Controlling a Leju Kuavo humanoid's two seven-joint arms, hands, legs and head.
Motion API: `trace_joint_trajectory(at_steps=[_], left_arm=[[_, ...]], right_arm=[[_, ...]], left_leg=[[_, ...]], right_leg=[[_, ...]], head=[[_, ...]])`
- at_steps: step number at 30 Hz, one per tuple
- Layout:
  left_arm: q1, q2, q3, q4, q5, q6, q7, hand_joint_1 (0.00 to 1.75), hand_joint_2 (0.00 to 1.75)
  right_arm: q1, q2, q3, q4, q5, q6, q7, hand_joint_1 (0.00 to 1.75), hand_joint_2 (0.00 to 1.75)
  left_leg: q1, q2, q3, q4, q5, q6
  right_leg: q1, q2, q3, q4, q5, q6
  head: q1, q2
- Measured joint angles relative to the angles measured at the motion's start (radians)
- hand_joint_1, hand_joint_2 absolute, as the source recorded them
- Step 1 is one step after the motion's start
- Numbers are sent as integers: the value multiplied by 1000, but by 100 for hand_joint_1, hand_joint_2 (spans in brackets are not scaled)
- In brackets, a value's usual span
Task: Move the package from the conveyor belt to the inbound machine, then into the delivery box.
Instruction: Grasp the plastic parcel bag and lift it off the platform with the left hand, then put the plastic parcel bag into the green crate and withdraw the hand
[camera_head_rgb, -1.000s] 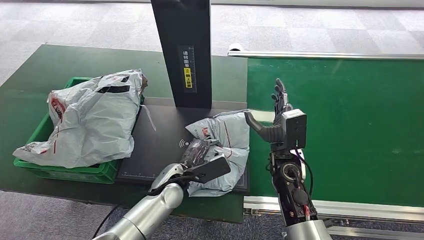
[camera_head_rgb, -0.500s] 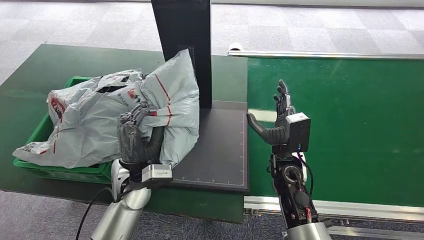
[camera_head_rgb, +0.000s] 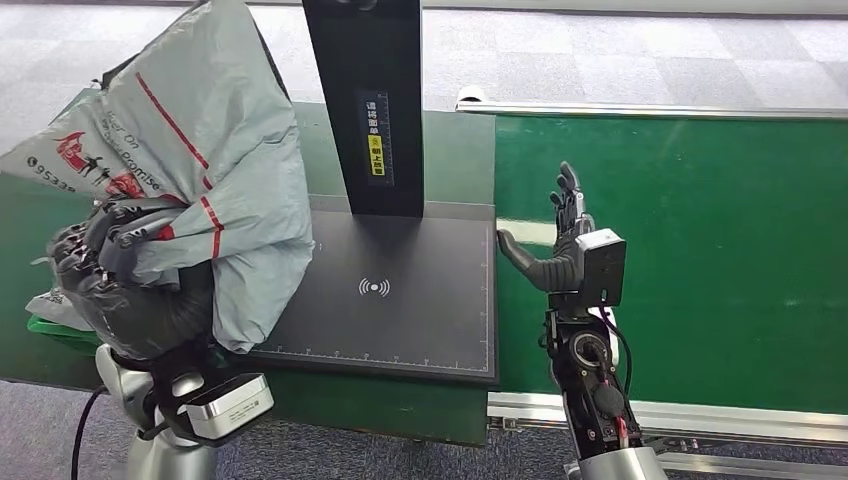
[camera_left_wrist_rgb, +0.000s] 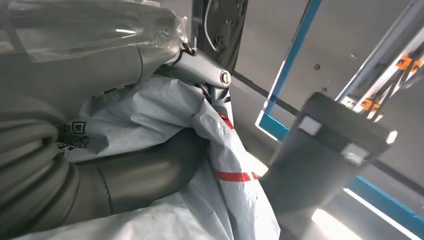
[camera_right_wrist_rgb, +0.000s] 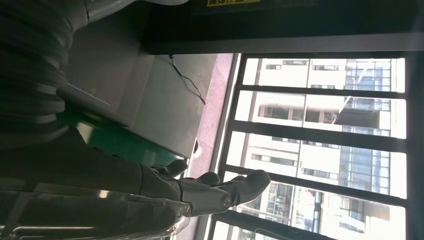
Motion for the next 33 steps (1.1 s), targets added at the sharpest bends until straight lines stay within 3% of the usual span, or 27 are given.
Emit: trace_joint_trajectory(at_steps=[3, 6, 13, 17, 21, 26, 30, 33], left_arm=[[-2, -4, 67, 15, -25, 0, 0, 175, 175], [-19, -7, 168, 112, -17, 0, 20, 175, 175], [-73, 43, 335, 378, 64, 0, 220, 175, 175], [-110, 73, 413, 499, 89, 0, 286, 175, 175], [-131, 92, 487, 597, 101, 0, 293, 175, 175], [-162, 99, 566, 683, 84, 0, 235, 149, 175], [-207, 102, 610, 759, 62, 0, 178, 174, 175], [-257, 122, 613, 856, 34, 2, 218, 175, 175]], right_arm=[[10, -1, 0, -6, 9, -1, -3, 0, 175], [16, 0, 1, -8, 27, -4, -3, 0, 175], [20, 1, 8, -8, 39, 1, -4, 0, 175], [20, 3, 16, -8, 52, 4, 3, 0, 175], [20, 7, 24, -8, 57, 8, 5, 0, 175], [14, 14, 33, -3, 59, 19, 5, 0, 175], [-2, 20, 46, 10, 58, 24, 5, 0, 175], [-19, 21, 56, 21, 56, 33, 5, 0, 175]], left_leg=[[0, 0, 0, 0, 0, 0], [0, 1, 1, 0, 0, 0], [0, 1, 1, 0, 0, 0], [0, 1, 0, 0, 0, 0], [0, 1, 0, 0, 0, 0], [0, 1, 1, 0, 0, 0], [0, 1, 1, 0, 1, -1], [0, 0, 1, 0, 1, -1]], right_leg=[[0, 0, 0, 0, 0, 0], [0, 0, 0, 0, 0, 0], [0, 0, 0, 0, 0, 0], [0, 0, 0, 0, 0, 0], [0, 0, 0, 0, 0, 0], [0, 0, 0, 0, 0, 0], [0, 0, 1, 0, 0, 0], [0, 0, 2, 0, 0, 0]], head=[[0, 0], [0, 0], [0, 0], [0, 0], [0, 0], [0, 0], [0, 0], [0, 0]])
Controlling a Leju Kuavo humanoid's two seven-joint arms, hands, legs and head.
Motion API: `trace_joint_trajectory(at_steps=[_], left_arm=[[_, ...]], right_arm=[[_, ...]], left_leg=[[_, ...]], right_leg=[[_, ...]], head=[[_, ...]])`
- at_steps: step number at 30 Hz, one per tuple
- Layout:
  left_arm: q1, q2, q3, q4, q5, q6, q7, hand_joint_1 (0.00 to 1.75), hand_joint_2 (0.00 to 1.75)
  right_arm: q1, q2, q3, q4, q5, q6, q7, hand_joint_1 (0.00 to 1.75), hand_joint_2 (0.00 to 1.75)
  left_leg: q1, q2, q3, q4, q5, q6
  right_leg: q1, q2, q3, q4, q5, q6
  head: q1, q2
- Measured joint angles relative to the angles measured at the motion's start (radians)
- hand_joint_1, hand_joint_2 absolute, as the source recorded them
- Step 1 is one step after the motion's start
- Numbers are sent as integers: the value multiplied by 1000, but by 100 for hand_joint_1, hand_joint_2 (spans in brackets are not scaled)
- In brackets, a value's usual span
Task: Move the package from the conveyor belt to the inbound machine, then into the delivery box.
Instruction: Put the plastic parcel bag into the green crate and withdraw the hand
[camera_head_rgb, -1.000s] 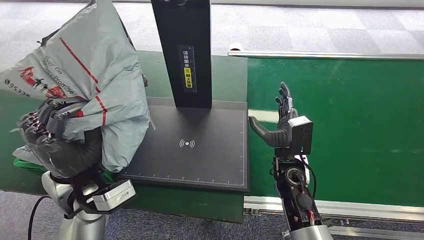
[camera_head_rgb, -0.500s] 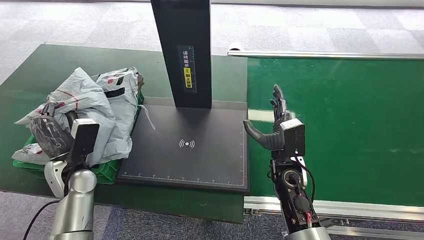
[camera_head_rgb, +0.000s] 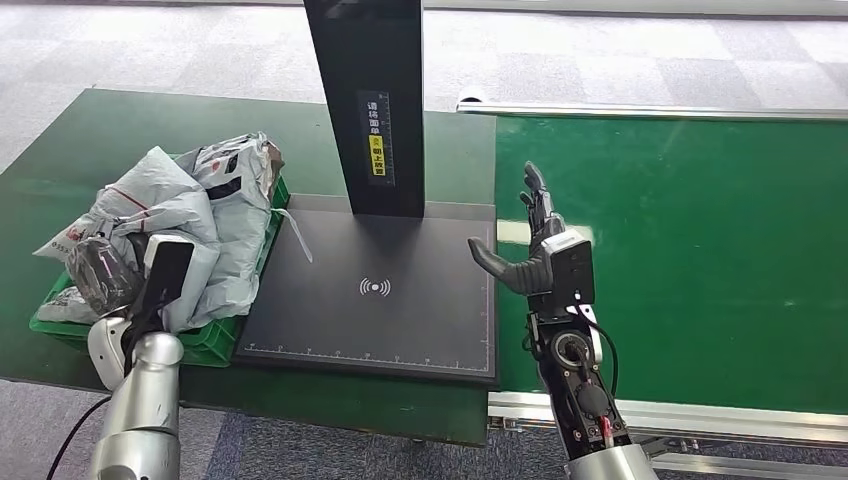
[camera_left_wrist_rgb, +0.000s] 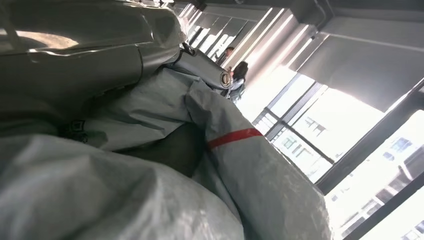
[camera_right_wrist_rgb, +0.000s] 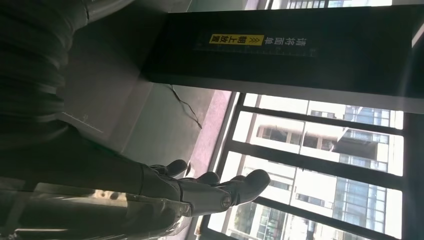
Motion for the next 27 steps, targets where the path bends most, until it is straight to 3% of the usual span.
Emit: trace_joint_trajectory(at_steps=[1, 4, 5, 9, 13, 16, 18, 20, 24, 27], left_arm=[[-16, 8, -4, 33, -17, 0, 28, 140, 175], [-61, 37, -32, 131, -85, -21, 142, 10, 175], [-75, 47, -46, 164, -114, -39, 195, 0, 175], [-120, 82, -110, 269, -207, -93, 385, 0, 175], [-141, 101, -146, 329, -225, -77, 442, 0, 175], [-144, 109, -156, 348, -220, -27, 432, 0, 175], [-131, 106, -144, 324, -210, -3, 357, 0, 175], [-106, 88, -104, 265, -199, 5, 228, 0, 175], [-69, 9, 30, 122, -137, 6, -85, 0, 175], [-40, -54, 99, -4, -38, 6, -203, 0, 175]], right_arm=[[-5, 0, 3, 3, -1, 3, 0, 0, 175], [-15, 2, 10, 13, -3, 6, 0, 0, 175], [-19, 2, 11, 17, -3, 7, 0, 0, 175], [-35, 5, 16, 37, -6, 15, 0, 0, 175], [-46, 5, 20, 51, -6, 23, 0, 0, 175], [-50, 5, 24, 58, -10, 23, -1, 0, 175], [-52, 5, 28, 60, -14, 23, -1, 0, 175], [-52, 5, 32, 61, -18, 22, -2, 0, 175], [-57, 6, 43, 68, -22, 22, -3, 0, 175], [-66, 7, 53, 76, -27, 23, -7, 0, 175]], left_leg=[[0, 0, 0, 0, 0, 0], [0, -1, 1, 0, 0, 0], [0, -1, 1, 0, 0, 0], [0, -4, 3, 0, 1, 0], [0, -10, 4, 0, 3, 0], [0, -11, 4, 0, 5, 0], [0, -11, 4, 0, 5, 0], [0, -10, 4, 0, 5, 0], [0, -10, 2, 0, 5, 0], [0, -8, 1, 0, 5, 0]], right_leg=[[0, 0, 0, 0, 0, 0], [0, -1, 1, 0, 0, 0], [0, -1, 2, 0, 0, 0], [0, -5, 5, 0, 0, 0], [0, -10, 7, 0, 0, 0], [0, -11, 8, 0, 0, 0], [0, -11, 8, 0, 0, -1], [0, -11, 7, 0, 1, -1], [0, -11, 5, 0, 1, -1], [0, -9, 4, 0, 1, -1]], head=[[0, 0], [0, 0], [0, 0], [0, 0], [0, 0], [0, 0], [0, 0], [0, 0], [0, 0], [0, 0]])
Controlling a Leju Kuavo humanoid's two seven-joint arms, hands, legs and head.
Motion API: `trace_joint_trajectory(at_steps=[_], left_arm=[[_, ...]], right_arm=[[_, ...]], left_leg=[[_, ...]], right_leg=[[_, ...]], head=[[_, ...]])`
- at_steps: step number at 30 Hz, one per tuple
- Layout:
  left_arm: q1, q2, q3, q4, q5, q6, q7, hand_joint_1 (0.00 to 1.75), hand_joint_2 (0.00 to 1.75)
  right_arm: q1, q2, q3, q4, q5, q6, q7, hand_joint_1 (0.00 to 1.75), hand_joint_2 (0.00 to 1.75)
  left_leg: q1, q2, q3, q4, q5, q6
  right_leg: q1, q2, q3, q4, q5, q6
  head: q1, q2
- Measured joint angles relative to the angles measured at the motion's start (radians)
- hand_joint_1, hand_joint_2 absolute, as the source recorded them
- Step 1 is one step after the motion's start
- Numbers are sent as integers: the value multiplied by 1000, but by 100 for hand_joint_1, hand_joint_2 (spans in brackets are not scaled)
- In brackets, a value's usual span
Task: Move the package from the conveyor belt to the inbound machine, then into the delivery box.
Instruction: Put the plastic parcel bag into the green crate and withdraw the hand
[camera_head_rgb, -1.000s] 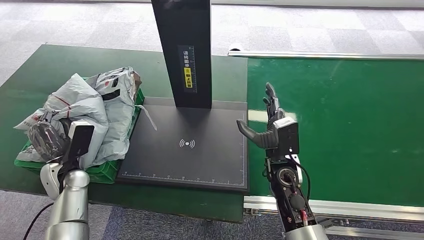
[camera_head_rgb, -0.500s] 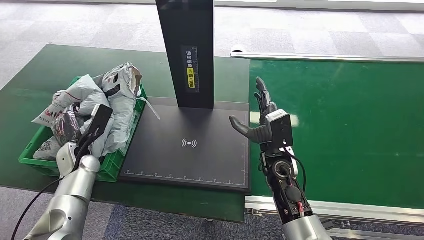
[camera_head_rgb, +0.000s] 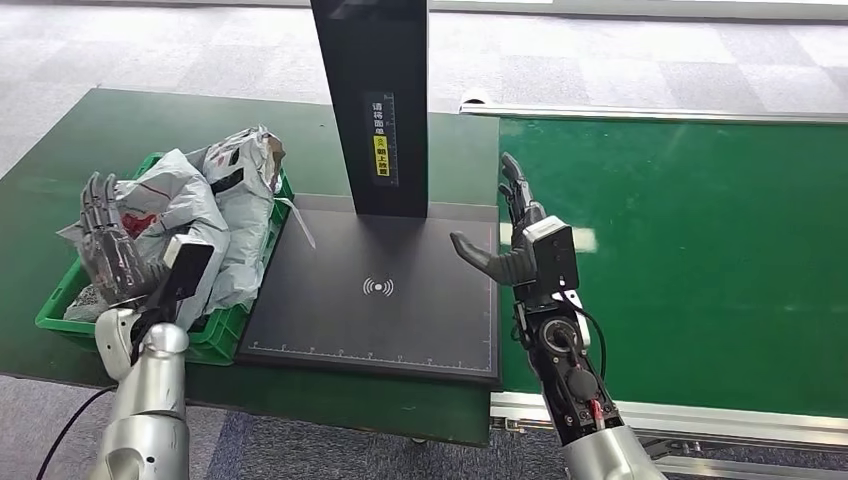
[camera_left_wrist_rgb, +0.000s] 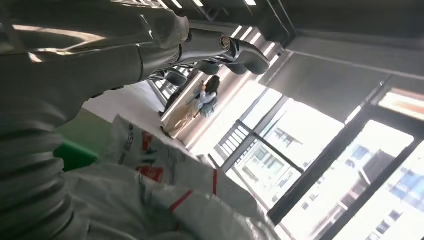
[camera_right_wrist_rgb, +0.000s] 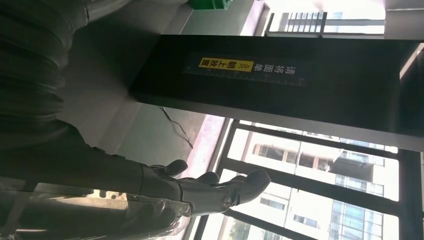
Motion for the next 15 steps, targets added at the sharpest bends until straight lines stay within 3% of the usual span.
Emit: trace_joint_trajectory(at_steps=[9, 15], left_arm=[[90, -106, -31, -405, 176, 0, -20, 0, 175], [155, -119, -159, -611, 330, -5, -16, 0, 175]], right_arm=[[-16, 1, 17, 28, -10, 2, -12, 0, 175], [-18, -2, 22, 33, -19, 3, -14, 0, 175]], left_leg=[[1, 1, -1, 0, -1, -1], [0, 0, -1, 0, -1, -1]], right_leg=[[1, 1, -2, 0, 0, 0], [0, 1, -2, 0, 0, 0]], head=[[0, 0], [0, 0]])
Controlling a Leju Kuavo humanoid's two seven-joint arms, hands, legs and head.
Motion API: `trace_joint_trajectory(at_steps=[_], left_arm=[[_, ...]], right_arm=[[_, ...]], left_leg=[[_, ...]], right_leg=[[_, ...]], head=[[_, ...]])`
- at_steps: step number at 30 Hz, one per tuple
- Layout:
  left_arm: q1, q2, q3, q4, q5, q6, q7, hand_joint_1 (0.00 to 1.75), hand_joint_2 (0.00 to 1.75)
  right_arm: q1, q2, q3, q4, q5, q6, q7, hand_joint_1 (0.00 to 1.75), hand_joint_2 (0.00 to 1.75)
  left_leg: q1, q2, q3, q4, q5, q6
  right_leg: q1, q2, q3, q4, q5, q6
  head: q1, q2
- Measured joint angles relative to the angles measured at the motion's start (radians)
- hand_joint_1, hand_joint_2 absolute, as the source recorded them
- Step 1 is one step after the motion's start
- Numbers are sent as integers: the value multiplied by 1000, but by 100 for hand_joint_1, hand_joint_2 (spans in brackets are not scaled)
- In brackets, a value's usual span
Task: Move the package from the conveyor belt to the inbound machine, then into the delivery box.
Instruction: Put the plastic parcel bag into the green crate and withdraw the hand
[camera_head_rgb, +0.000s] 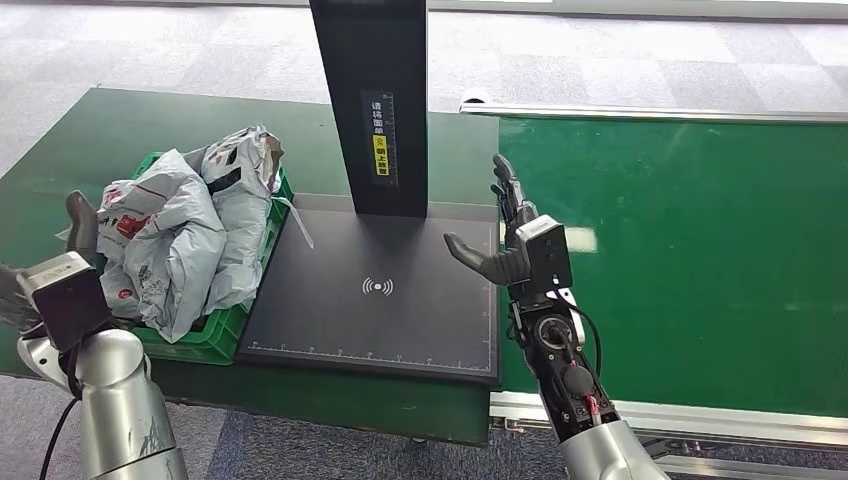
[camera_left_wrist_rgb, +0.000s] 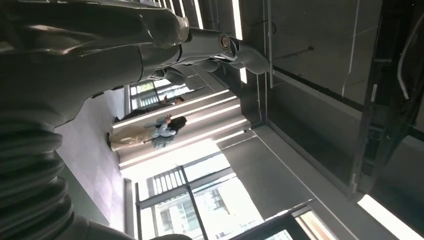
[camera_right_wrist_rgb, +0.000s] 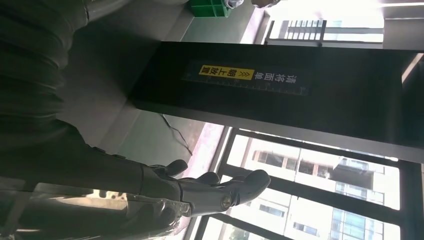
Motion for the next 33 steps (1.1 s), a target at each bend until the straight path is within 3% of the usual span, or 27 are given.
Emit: trace_joint_trajectory(at_steps=[3, 7, 12, 15, 17, 22, 27, 33], left_arm=[[31, 11, -104, -27, 112, -8, 9, 0, 175], [57, 61, -310, 35, 362, -65, 1, 0, 175], [67, 106, -512, 139, 445, -250, 39, 0, 175], [65, 123, -585, 186, 521, -402, 96, 0, 175], [60, 132, -614, 214, 578, -489, 125, 0, 175], [53, 147, -625, 273, 762, -659, 211, 0, 175], [45, 155, -620, 342, 800, -696, 224, 0, 175], [29, 156, -620, 411, 786, -693, 227, 0, 175]], right_arm=[[-2, -4, 0, 0, -9, 0, 0, 0, 175], [-3, -9, -1, 1, -7, 2, 0, 0, 175], [-8, -11, -1, 15, -14, 6, 4, 0, 175], [-17, -12, -4, 37, -99, 80, 49, 0, 175], [-25, -13, -7, 59, -143, 125, 72, 0, 175], [-53, -22, -7, 125, -117, 88, 95, 0, 175], [-63, -22, -13, 217, -167, 153, 97, 0, 175], [-77, -4, -13, 298, -163, 159, 98, 0, 175]], left_leg=[[0, 0, 0, 0, 0, 0], [0, 0, 0, 0, 0, 0], [0, 1, 0, 0, 0, 0], [0, 1, 0, 0, 0, 0], [0, 1, 0, 0, 0, 0], [0, 1, -1, 0, 0, 0], [0, 1, -1, 0, 0, 0], [0, 1, -1, 0, 0, 0]], right_leg=[[0, 0, 0, 0, 0, 0], [0, 0, 0, 0, 0, 0], [0, 1, 0, 0, 0, 0], [0, 1, -1, 0, 0, 0], [0, 1, -1, 0, 0, 0], [0, 1, -1, 0, 0, 0], [0, 1, -1, 0, 0, 0], [0, 1, -1, 0, 0, 0]], head=[[0, 0], [0, 0], [0, 0], [0, 0], [0, 0], [0, 0], [0, 0], [0, 0]])
